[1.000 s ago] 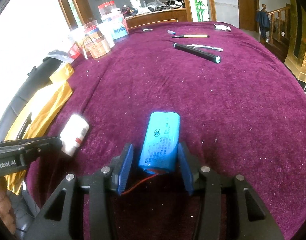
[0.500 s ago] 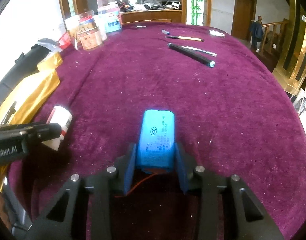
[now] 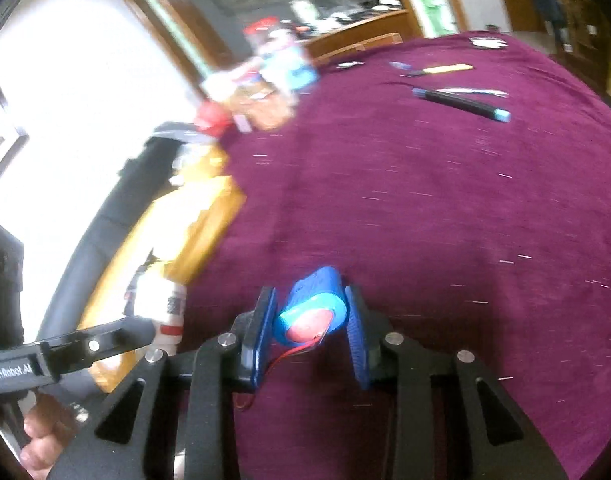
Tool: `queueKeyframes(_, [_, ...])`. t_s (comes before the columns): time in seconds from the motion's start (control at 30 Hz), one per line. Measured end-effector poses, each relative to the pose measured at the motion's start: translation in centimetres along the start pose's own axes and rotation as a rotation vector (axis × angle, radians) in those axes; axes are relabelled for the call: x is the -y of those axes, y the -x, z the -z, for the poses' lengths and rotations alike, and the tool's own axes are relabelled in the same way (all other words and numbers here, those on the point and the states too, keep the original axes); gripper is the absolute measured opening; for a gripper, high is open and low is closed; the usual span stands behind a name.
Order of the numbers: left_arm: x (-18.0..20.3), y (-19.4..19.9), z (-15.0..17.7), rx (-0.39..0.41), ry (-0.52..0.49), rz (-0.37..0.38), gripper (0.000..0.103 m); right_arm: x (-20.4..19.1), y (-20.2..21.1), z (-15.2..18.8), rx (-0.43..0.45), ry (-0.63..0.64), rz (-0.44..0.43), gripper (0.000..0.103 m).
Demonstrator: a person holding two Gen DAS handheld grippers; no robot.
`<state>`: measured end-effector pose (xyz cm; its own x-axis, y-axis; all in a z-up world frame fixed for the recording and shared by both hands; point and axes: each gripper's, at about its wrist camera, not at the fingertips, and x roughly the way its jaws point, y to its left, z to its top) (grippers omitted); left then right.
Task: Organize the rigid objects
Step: 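Carry the battery and bottle to the white tray and open both tools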
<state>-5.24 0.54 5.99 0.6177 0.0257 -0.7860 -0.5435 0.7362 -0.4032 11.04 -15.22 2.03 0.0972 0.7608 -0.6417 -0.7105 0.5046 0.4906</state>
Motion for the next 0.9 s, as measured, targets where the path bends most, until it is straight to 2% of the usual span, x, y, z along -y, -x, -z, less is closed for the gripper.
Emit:
queueKeyframes(0.13, [-3.3,6.4,0.0,0.136,0.055,-0.064,0.03,-5.1,0.0,-0.6,0.012,0.091,-0.1,0.03])
queueKeyframes(0.27, [-7.1,8.4,-0.2,0.187,0.116,-0.149,0.03,-10.5,-2.1,-1.3,-0.01,0.188,-0.173,0.03])
queueKeyframes(0.43, [-12.1,6.2,-0.2,0.12,0.22,-0.195,0.03,-15.7,-6.4,-1.4,-0.056,0.294,-0.209,0.03])
queueKeyframes(0.53, [-13.2,4.8,0.7,0.089,0.237,-0.201,0.03,-17.7,-9.3,-1.0,-0.095,0.33,-0.213,0.03])
queueKeyframes(0.67, [-13.6,3.8,1.0,0.064,0.228,-0.186,0.03,-19.3,-12.0,-0.8,-0.109,0.393,-0.176,0.03])
queueKeyframes(0.9, [-13.7,3.4,0.5,0.047,0.18,-0.25,0.03,-19.4,-14.3,0.4,-0.15,0.433,-0.111,0.03])
